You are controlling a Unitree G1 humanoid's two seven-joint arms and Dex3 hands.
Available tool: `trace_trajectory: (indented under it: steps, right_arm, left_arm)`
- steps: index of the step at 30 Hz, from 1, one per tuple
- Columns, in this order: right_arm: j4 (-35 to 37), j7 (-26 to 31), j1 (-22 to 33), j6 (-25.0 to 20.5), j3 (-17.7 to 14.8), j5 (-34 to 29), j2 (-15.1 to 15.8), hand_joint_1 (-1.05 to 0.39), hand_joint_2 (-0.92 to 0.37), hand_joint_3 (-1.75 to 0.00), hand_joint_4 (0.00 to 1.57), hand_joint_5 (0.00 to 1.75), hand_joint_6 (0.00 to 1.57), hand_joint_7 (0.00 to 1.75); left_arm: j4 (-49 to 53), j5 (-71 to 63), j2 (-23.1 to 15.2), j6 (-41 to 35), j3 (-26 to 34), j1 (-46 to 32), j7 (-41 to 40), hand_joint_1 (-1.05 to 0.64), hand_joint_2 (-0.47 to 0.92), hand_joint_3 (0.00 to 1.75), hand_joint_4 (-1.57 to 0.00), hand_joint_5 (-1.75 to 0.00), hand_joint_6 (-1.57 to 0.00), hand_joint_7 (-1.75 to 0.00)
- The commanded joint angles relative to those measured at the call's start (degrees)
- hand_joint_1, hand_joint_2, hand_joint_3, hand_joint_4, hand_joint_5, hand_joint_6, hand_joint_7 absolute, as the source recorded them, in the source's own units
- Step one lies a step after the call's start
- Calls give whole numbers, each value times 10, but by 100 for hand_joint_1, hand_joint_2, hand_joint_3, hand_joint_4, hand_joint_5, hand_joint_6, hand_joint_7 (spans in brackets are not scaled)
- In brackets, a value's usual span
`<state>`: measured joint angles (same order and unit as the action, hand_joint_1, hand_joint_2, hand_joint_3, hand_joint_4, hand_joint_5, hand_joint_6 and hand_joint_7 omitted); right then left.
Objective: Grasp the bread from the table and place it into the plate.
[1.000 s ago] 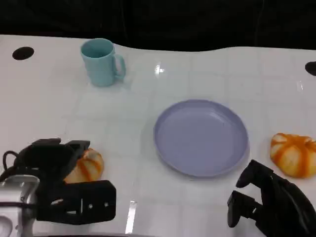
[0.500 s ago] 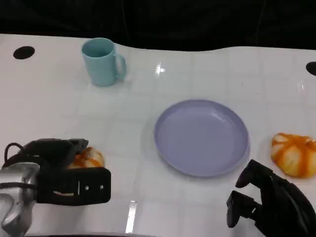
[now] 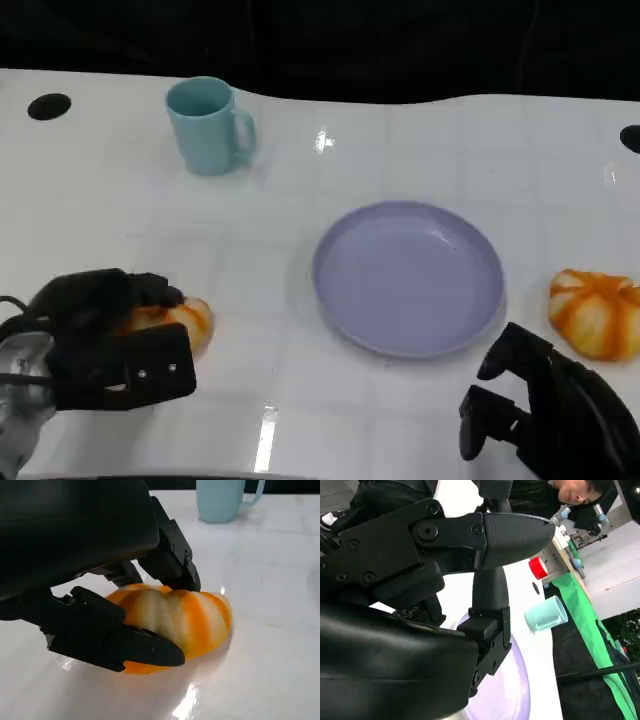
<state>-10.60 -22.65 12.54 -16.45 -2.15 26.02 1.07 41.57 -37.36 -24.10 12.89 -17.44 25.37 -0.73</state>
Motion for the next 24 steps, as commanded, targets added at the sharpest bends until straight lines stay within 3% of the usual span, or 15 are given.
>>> trace_trajectory:
  steps: [1,4,8,12,14,19,21,24]
  right_arm:
    - [-2,-3,3,7,-1,2,5,-54,-92,-48,76,175,48,175]
    - [0,-3,2,8,-1,2,4,-54,-92,-48,77,175,49,174]
    - [-1,-3,2,6,-1,3,5,-54,-92,-48,77,175,49,174]
    - [0,-2,2,10,0,-3,6,-54,-92,-49,75,175,47,175]
    - [0,-1,2,9,-1,-1,5,-54,-92,-48,75,175,48,175]
    - [4,-3,-1,9,-2,1,5,-56,-91,-47,75,175,48,174]
    - [5,-3,-2,7,-1,0,6,-56,-92,-46,75,175,48,174]
    - [5,-1,-2,6,-1,0,6,-56,-92,-46,75,175,47,174]
  left_arm:
    - [41,-12,-1,4,-15,10,-53,-34,89,47,-88,-173,-63,-171]
    - [55,-5,0,8,-19,16,-61,-36,92,33,-82,-174,-56,-173]
    - [62,-2,0,19,-20,19,-76,-36,92,32,-81,-175,-55,-175]
    - [58,11,4,49,-8,15,-124,-27,92,32,-79,-175,-62,-175]
    - [55,15,5,66,-4,14,-143,-27,90,53,-81,-175,-65,-175]
    - [10,14,0,78,-2,19,-157,-24,81,62,-80,-175,-65,-175]
    - [-15,15,-1,75,0,24,-151,-23,73,84,-82,-175,-66,-175]
    - [-46,21,3,74,3,35,-137,-22,68,96,-83,-175,-66,-175]
